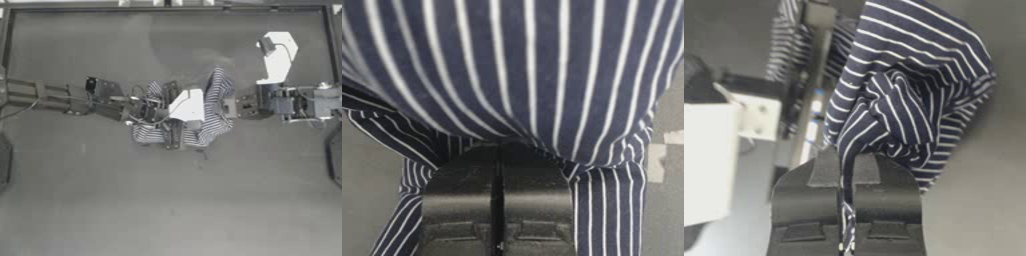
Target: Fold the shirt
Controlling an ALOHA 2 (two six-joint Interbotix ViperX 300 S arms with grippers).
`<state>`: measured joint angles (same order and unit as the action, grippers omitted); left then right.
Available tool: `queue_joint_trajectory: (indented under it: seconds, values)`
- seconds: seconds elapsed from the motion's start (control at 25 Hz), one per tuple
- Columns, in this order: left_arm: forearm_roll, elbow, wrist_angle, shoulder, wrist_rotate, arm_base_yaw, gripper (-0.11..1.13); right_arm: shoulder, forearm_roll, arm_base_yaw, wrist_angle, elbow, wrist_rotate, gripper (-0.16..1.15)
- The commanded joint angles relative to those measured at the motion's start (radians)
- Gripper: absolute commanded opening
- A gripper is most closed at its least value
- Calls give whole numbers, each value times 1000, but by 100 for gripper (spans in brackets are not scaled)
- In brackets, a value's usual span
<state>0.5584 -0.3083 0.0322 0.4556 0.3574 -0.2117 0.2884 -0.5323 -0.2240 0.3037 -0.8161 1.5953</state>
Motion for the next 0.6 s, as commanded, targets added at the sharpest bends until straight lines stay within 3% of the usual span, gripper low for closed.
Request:
queue_joint_trajectory:
  seconds: [0.04,0.32,0.6]
  values:
    - [3,9,-6,-71,0,3,2,34,54,0,38,-2,-57,5]
    - [12,-6,-31,-152,-3,-11,2,54,155,0,109,-2,-189,5]
    - [18,-51,-38,-255,-3,-21,2,54,166,0,109,-14,-204,5]
